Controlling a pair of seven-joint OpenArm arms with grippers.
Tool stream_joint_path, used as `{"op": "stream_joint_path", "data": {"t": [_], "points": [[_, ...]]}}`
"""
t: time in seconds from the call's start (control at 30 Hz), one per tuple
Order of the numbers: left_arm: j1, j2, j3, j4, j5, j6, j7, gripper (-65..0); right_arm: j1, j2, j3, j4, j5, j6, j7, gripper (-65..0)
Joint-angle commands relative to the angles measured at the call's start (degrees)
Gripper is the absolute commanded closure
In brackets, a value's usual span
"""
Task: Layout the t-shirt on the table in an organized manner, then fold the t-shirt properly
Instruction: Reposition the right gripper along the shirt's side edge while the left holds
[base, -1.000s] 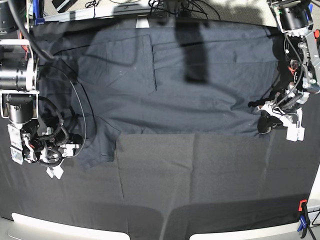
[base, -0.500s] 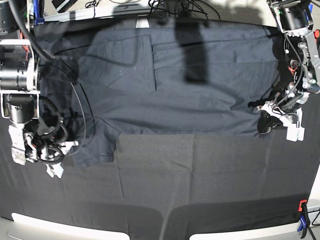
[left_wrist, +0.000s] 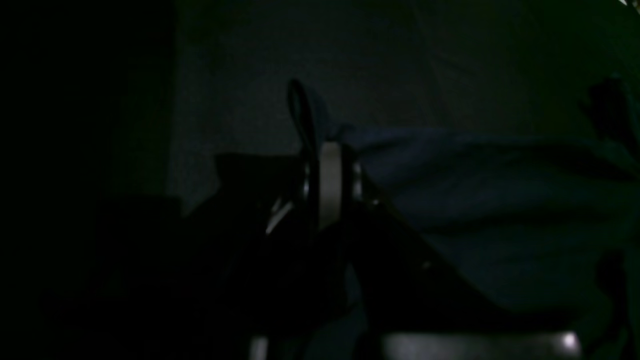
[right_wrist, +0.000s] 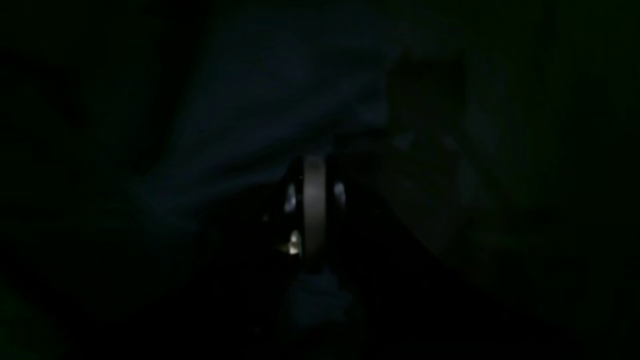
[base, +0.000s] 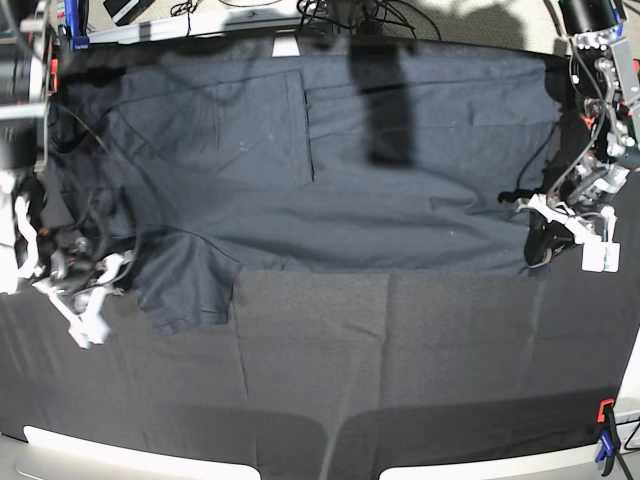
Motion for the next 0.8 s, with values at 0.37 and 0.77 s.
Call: {"op": "stream_joint_path", "data": {"t": [0.37, 0.77], "points": [[-0.1, -0.8, -0.3, 1.1, -1.0, 0.0, -2.1, 0.0, 1.5, 0.8, 16.3, 3.8, 5.9, 0.5, -0.5, -31.7], [-0.1, -0.8, -0.3, 1.1, -1.0, 0.0, -2.1, 0.0, 22.9, -0.2, 6.3, -30.2, 5.3, -1.9, -11.3, -31.7]]}}
